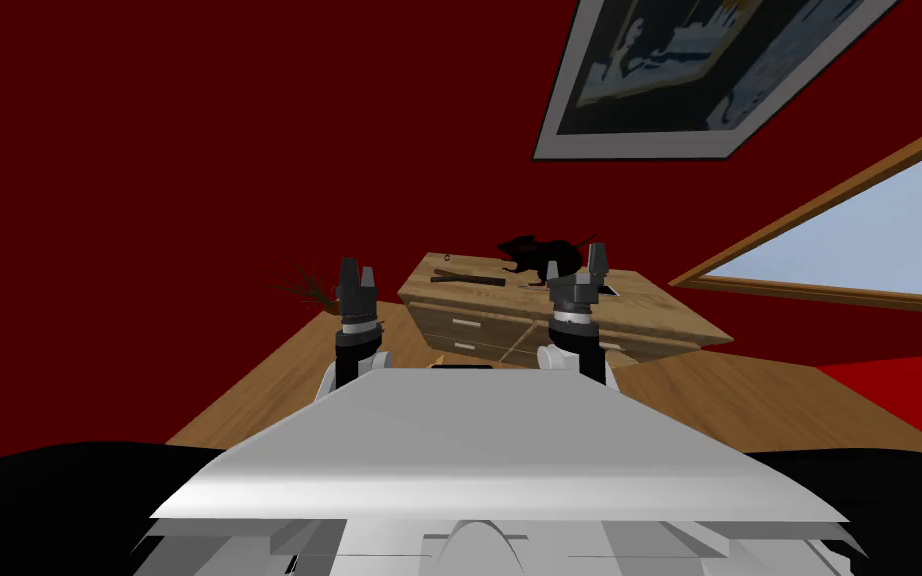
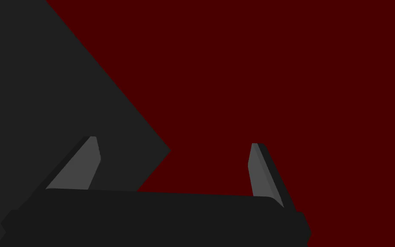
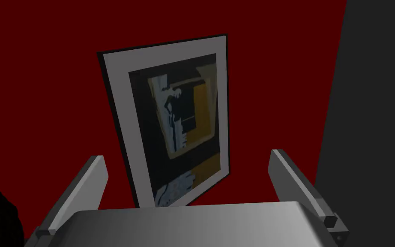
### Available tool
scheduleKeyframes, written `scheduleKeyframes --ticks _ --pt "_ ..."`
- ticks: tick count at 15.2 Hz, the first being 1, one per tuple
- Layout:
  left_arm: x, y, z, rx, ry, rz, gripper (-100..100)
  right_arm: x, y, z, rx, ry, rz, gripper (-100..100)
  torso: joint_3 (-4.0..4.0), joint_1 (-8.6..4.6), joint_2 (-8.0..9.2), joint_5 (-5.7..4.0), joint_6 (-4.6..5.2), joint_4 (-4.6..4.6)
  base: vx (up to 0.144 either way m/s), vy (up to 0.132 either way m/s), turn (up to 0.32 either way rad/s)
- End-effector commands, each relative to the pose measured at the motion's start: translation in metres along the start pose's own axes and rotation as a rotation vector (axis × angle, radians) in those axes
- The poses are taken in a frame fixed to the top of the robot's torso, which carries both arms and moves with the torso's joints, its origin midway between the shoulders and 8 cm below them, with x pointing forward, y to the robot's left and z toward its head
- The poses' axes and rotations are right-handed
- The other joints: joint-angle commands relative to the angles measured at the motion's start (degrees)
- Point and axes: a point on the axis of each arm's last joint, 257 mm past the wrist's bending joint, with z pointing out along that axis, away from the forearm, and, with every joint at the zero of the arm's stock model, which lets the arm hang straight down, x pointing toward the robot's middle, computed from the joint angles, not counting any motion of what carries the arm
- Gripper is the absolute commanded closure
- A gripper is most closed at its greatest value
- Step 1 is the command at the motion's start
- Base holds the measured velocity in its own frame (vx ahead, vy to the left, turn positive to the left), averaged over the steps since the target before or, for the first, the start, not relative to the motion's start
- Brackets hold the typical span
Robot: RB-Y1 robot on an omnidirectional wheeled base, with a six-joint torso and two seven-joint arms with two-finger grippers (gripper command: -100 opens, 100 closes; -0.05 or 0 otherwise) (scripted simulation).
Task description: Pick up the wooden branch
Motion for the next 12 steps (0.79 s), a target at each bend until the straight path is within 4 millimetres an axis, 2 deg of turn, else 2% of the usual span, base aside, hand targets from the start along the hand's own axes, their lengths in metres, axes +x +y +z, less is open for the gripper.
scheduleKeyframes --ticks 1,3,4,5,6,7,8,9,10,11,12 --pt "0.0 0.0 0.0 0.0 0.0 0.0 0 0.002 -0.007 -0.004 0.02 0.024 -0.021 -100 0.0 0.0 0.0 0.0 0.0 0.0 -0.014 0.023 0.002" --pt "0.0 0.0 0.0 0.0 0.0 0.0 0 0.003 -0.025 -0.015 0.065 0.064 -0.062 -100 0.05 0.16 0.1 0.03 0.0 0.01 -0.049 0.084 0.006" --pt "0.0 0.0 0.0 0.0 0.0 0.0 0 0.004 -0.025 -0.015 0.066 0.071 -0.065 -100 0.1 0.31 0.18 0.05 0.0 0.03 -0.056 0.123 0.0" --pt "0.0 0.0 0.0 0.0 0.0 0.0 0 0.004 -0.037 -0.024 0.098 0.097 -0.092 -100 0.12 0.42 0.22 0.08 0.0 0.04 -0.058 0.146 0.01" --pt "0.0 0.0 0.0 0.0 0.0 0.0 0 0.005 -0.037 -0.024 0.098 0.101 -0.094 -100 0.14 0.53 0.24 0.11 0.0 0.05 -0.053 0.13 0.003" --pt "0.0 0.0 0.0 0.0 0.0 0.0 0 0.004 -0.051 -0.034 0.134 0.126 -0.124 -100 0.14 0.54 0.24 0.12 0.0 0.05 -0.056 0.144 0.024" --pt "0.0 0.0 0.0 0.0 0.0 0.0 0 0.005 -0.052 -0.034 0.135 0.136 -0.128 -100 0.14 0.58 0.25 0.12 -0.01 0.05 -0.051 0.136 0.015" --pt "0.0 0.0 0.0 0.0 0.0 0.0 0 0.003 -0.067 -0.047 0.176 0.159 -0.161 -100 0.14 0.58 0.24 0.13 -0.01 0.05 -0.037 0.139 0.033" --pt "0.0 0.0 0.0 0.0 0.0 0.0 0 0.004 -0.067 -0.047 0.177 0.174 -0.167 -100 0.12 0.58 0.21 0.12 -0.01 0.04 -0.026 0.132 0.022" --pt "0.0 0.0 0.0 0.0 0.0 0.0 0 0.001 -0.083 -0.061 0.221 0.198 -0.202 -100 0.1 0.56 0.17 0.12 0.0 0.04 -0.032 0.132 0.04" --pt "0.0 0.0 0.0 0.0 0.0 0.0 0 0.002 -0.084 -0.062 0.223 0.216 -0.209 -100 0.1 0.56 0.18 0.12 0.0 0.03 -0.024 0.14 0.034"
